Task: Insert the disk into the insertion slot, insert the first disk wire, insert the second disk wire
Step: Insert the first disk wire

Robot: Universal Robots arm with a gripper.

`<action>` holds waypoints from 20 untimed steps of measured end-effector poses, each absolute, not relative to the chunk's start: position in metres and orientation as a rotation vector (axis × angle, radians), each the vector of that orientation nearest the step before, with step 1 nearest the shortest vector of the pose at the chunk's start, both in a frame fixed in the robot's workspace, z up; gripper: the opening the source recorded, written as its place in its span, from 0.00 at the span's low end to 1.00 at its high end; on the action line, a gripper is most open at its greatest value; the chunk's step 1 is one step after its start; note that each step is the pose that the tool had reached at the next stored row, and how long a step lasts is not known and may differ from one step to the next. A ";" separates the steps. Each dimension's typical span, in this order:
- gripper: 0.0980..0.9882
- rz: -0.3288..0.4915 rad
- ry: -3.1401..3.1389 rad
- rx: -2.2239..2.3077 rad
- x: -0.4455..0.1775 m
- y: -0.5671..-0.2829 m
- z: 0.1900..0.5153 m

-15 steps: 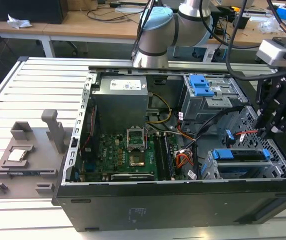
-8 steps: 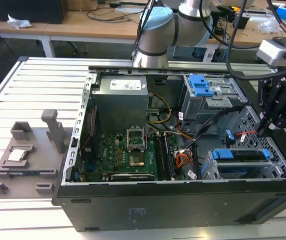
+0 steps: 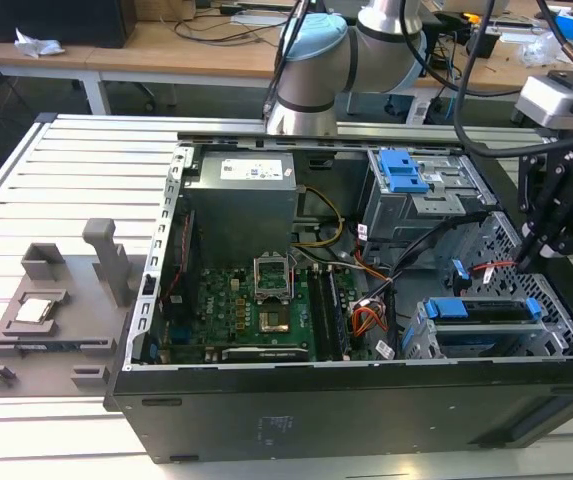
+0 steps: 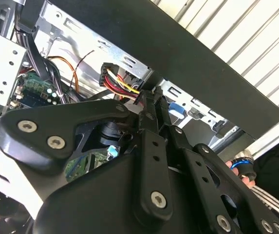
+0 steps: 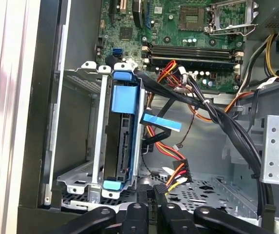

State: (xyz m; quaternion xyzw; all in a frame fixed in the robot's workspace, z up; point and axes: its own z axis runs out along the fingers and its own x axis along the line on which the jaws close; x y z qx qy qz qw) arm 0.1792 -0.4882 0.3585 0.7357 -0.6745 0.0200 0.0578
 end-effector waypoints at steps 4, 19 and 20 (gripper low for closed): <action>0.08 0.060 -2.044 2.230 0.176 -0.488 0.360; 0.08 0.060 -2.044 2.230 0.142 -0.498 0.359; 0.08 0.060 -2.044 2.230 0.142 -0.499 0.359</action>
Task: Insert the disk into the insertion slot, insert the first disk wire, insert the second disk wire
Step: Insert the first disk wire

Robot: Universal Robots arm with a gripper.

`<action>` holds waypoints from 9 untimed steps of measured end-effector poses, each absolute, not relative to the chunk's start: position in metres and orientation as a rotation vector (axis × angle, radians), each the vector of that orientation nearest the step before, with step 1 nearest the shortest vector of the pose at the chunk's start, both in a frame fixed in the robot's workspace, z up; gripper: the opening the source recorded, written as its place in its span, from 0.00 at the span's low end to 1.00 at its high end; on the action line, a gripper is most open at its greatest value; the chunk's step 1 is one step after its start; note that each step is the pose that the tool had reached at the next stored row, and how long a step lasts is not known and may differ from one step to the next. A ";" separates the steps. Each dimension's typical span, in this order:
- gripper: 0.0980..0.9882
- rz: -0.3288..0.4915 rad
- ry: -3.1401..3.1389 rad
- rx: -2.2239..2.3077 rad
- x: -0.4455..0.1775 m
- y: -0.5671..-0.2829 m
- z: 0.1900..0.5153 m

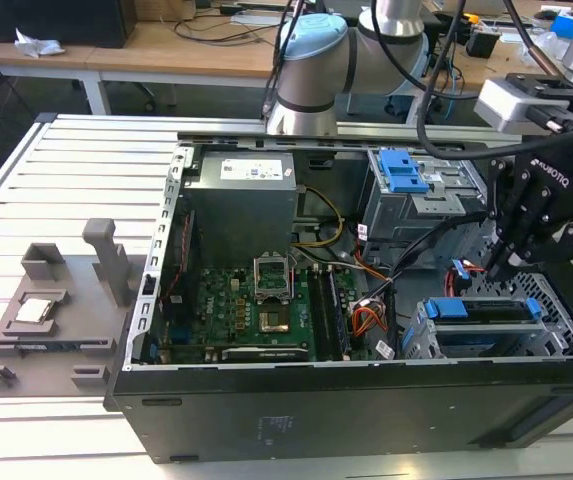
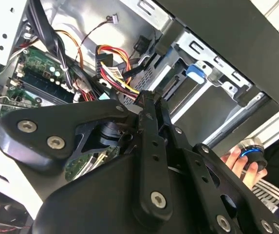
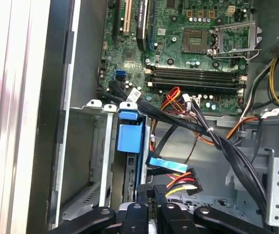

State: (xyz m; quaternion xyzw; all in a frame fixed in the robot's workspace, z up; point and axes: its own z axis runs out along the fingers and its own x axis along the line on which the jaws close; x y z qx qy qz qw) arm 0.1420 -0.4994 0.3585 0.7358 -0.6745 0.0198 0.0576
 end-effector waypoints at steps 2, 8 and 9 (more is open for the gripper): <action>0.08 0.060 -2.045 2.230 0.142 -0.501 0.358; 0.08 0.060 -2.045 2.230 0.141 -0.506 0.357; 0.08 0.060 -2.045 2.230 0.140 -0.507 0.357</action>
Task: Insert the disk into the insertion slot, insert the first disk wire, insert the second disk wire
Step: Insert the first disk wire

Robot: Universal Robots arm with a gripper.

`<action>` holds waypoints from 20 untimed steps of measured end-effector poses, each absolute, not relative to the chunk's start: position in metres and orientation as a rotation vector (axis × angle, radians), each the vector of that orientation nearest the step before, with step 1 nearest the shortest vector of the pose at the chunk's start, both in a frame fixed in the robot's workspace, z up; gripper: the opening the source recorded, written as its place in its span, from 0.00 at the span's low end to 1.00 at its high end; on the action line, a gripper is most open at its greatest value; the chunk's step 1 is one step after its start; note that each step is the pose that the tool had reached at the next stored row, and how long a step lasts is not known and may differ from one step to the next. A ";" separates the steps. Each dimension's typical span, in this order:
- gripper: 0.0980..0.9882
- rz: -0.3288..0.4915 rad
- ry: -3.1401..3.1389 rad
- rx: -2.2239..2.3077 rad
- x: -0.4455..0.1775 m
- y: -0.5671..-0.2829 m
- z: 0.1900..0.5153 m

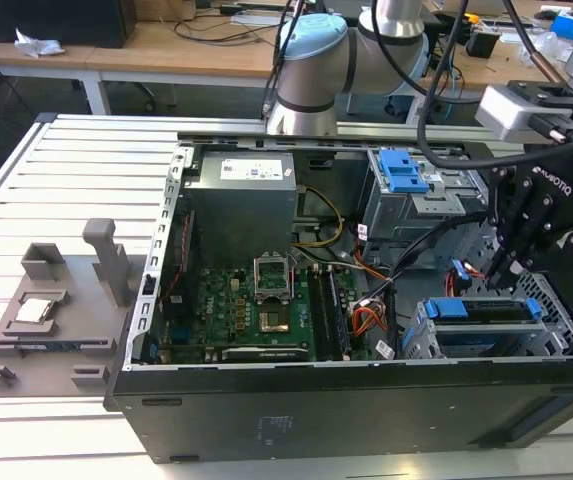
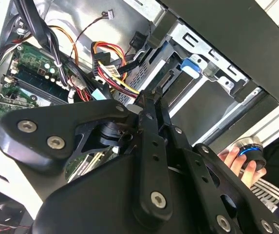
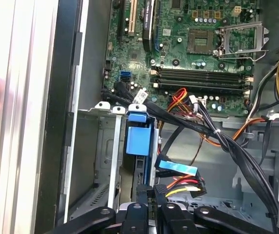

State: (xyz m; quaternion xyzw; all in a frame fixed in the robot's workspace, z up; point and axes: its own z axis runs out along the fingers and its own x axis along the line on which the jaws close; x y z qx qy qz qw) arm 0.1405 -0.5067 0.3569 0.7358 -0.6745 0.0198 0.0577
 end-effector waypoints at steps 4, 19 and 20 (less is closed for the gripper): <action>0.08 0.060 -2.045 2.229 0.140 -0.508 0.356; 0.08 -0.060 -2.210 2.166 0.142 -0.523 0.355; 0.08 -0.063 -2.211 2.167 0.143 -0.525 0.354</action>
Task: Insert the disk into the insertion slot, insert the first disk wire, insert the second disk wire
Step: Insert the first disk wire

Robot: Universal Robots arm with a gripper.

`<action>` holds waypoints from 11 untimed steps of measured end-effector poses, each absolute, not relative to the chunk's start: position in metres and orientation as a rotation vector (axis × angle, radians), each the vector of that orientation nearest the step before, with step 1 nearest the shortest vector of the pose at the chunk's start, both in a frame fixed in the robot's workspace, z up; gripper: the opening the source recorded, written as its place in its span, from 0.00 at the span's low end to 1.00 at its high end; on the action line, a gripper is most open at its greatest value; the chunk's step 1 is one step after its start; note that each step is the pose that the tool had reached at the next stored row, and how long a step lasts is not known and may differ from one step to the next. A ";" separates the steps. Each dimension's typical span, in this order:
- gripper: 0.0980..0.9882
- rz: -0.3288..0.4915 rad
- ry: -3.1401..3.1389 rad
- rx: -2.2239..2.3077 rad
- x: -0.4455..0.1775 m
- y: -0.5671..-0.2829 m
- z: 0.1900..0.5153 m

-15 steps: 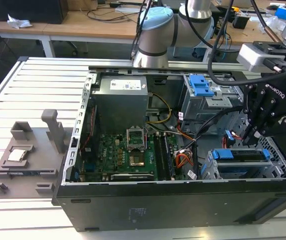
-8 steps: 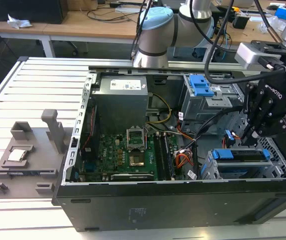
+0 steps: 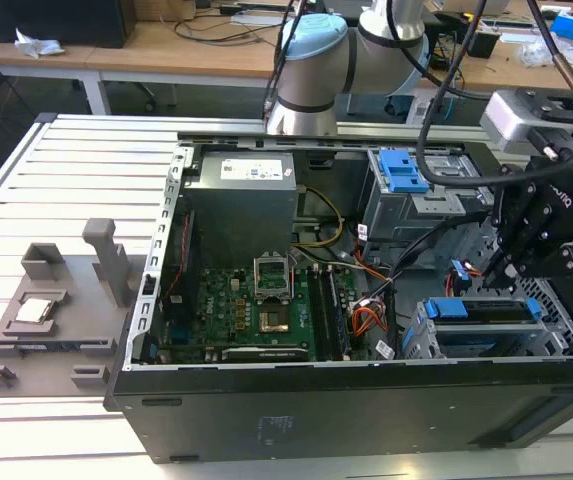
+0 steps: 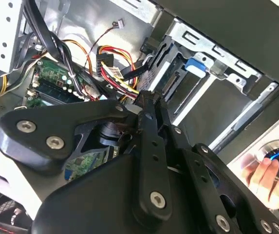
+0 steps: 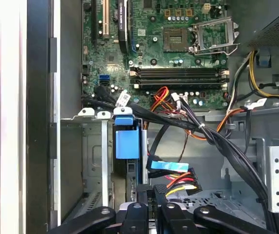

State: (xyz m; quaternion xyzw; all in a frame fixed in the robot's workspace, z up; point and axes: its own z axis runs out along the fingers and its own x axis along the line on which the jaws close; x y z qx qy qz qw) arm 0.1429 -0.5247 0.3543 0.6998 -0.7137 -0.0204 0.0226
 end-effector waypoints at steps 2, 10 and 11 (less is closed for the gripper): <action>0.08 -0.064 -2.210 2.167 0.146 -0.526 0.352; 0.08 -0.064 -2.210 2.166 0.152 -0.533 0.344; 0.08 -0.064 -2.210 2.166 0.152 -0.533 0.343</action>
